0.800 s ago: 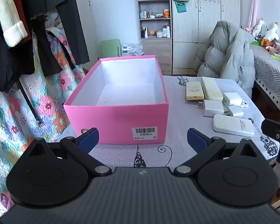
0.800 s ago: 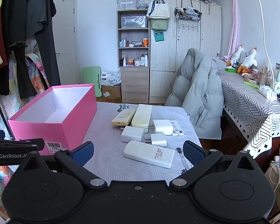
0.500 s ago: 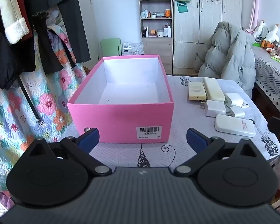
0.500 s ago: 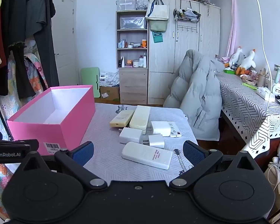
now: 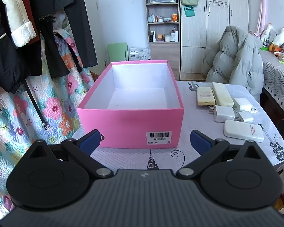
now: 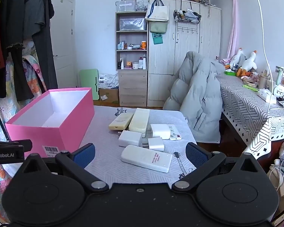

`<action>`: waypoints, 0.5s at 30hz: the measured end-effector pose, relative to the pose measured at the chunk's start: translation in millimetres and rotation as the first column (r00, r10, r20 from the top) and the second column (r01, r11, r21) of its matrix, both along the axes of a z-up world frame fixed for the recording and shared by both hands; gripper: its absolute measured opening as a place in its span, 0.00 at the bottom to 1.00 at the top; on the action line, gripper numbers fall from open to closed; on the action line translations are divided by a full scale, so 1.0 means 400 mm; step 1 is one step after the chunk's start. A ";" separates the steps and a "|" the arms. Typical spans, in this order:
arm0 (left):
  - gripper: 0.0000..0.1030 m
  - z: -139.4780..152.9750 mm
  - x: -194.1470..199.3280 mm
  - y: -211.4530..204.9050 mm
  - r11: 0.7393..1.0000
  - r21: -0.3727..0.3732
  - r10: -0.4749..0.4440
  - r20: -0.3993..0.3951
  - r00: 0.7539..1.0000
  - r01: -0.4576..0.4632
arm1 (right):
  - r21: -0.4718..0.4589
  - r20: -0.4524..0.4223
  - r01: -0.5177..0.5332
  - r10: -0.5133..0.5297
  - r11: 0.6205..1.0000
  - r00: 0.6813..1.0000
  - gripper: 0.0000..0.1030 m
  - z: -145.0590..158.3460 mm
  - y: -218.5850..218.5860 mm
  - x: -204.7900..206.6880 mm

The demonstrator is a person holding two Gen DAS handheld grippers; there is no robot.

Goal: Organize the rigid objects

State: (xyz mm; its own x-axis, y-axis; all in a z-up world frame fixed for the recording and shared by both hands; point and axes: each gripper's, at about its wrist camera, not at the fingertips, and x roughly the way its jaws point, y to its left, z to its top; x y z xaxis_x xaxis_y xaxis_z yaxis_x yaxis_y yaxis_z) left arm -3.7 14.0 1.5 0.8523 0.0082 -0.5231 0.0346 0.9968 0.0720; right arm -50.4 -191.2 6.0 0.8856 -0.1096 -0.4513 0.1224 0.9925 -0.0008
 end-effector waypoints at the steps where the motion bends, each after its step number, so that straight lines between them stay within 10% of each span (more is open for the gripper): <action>1: 1.00 0.000 -0.001 0.001 1.000 -0.002 0.001 0.002 1.000 -0.001 | 0.002 0.001 0.002 -0.002 1.000 1.000 1.00 0.000 -0.001 0.003; 15: 1.00 -0.006 0.018 0.010 1.000 -0.015 0.004 -0.037 0.999 -0.005 | 0.031 -0.013 -0.022 0.023 0.999 1.000 1.00 -0.004 -0.001 0.004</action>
State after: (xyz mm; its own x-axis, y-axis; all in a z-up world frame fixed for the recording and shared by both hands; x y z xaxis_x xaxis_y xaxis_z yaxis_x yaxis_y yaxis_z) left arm 3.6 17.9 -0.7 0.8325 0.0040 -0.5541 0.0322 0.9979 0.0556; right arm -48.9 -191.7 4.4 0.8814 -0.0757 -0.4662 0.1003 0.9946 0.0281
